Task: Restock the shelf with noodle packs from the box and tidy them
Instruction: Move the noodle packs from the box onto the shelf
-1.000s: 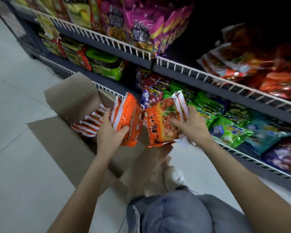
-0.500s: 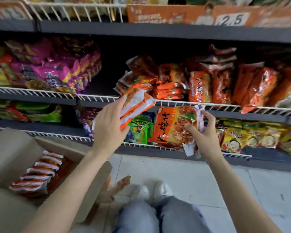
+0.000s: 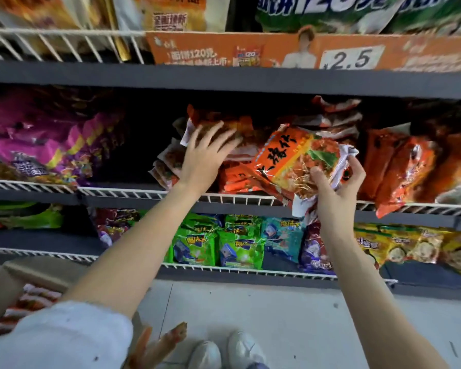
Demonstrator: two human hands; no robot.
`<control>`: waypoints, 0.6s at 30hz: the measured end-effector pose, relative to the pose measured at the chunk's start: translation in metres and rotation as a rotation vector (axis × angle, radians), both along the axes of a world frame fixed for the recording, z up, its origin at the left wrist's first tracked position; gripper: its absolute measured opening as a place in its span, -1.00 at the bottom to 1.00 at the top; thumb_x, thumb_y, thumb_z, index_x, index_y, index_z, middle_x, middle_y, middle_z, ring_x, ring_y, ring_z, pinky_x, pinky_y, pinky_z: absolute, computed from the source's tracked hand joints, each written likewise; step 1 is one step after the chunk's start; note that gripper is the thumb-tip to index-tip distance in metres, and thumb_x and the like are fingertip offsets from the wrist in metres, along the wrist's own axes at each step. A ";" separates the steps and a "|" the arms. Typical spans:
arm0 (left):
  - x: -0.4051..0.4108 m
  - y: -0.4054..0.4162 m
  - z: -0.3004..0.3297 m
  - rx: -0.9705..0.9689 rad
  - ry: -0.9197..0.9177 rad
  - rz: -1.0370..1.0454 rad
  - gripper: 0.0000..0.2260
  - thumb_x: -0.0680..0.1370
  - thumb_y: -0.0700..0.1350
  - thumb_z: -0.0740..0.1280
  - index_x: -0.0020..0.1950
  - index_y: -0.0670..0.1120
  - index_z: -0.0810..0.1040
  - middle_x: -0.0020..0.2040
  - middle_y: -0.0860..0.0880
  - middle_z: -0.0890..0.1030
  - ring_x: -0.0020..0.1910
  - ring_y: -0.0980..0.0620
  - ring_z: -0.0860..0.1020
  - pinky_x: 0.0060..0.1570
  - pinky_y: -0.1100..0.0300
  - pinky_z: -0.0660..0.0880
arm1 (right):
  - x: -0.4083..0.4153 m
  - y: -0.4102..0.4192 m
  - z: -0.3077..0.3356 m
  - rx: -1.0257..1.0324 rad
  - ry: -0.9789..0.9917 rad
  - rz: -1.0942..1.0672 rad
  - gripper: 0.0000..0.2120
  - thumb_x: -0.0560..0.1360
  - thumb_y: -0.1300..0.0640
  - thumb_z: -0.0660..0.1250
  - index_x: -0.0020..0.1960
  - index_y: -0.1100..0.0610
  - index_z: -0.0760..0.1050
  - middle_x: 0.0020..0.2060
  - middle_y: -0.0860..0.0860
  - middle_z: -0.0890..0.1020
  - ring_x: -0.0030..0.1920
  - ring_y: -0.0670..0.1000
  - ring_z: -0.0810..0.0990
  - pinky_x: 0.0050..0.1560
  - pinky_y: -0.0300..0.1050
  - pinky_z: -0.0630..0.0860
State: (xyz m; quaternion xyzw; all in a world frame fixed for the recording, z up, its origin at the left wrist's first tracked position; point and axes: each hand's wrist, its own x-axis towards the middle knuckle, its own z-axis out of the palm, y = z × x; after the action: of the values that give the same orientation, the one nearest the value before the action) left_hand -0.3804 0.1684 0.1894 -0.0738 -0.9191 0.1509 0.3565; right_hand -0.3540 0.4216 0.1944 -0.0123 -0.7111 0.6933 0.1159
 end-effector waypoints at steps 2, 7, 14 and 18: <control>-0.001 0.001 -0.013 0.047 -0.106 0.136 -0.42 0.39 -0.17 0.40 0.40 0.09 0.38 0.42 0.02 0.38 0.38 -0.07 0.33 0.35 -0.21 0.15 | -0.007 -0.004 -0.006 -0.025 -0.023 -0.011 -0.34 0.36 -0.22 0.36 0.36 -0.21 0.13 0.38 0.04 0.38 0.34 0.08 0.41 0.34 0.15 0.36; 0.021 -0.005 -0.017 0.334 -0.177 0.160 -0.37 0.46 0.18 0.28 0.50 0.14 0.18 0.49 -0.06 0.21 0.42 -0.20 0.19 0.32 -0.36 0.02 | -0.011 -0.010 -0.023 -0.130 -0.100 -0.023 -0.27 0.28 -0.28 0.40 0.35 -0.26 0.15 0.39 0.04 0.39 0.33 0.13 0.45 0.32 0.16 0.39; 0.019 -0.008 -0.022 0.640 -0.152 0.187 -0.61 0.58 0.03 0.25 0.39 -0.03 0.41 0.34 -0.23 0.35 0.17 -0.29 0.46 0.00 -0.06 0.47 | -0.034 -0.059 0.006 -0.375 -0.171 0.017 -0.27 0.42 -0.08 0.41 0.45 -0.05 0.09 0.35 0.06 0.39 0.25 0.17 0.48 0.29 0.16 0.42; 0.009 -0.002 -0.027 0.604 -0.102 0.148 -0.63 0.56 -0.02 0.31 0.37 0.01 0.45 0.39 -0.24 0.34 0.03 -0.31 0.55 -0.04 -0.10 0.51 | -0.062 -0.105 0.035 -0.508 -0.201 -0.081 -0.24 0.51 0.01 0.37 0.51 0.08 -0.03 0.48 0.07 0.20 0.38 0.09 0.35 0.33 -0.02 0.36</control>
State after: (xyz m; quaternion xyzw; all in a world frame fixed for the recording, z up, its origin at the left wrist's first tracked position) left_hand -0.3716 0.1660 0.1628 0.0952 -0.9419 -0.1073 0.3037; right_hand -0.4155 0.3167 0.2299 -0.1383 -0.5211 0.8396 0.0656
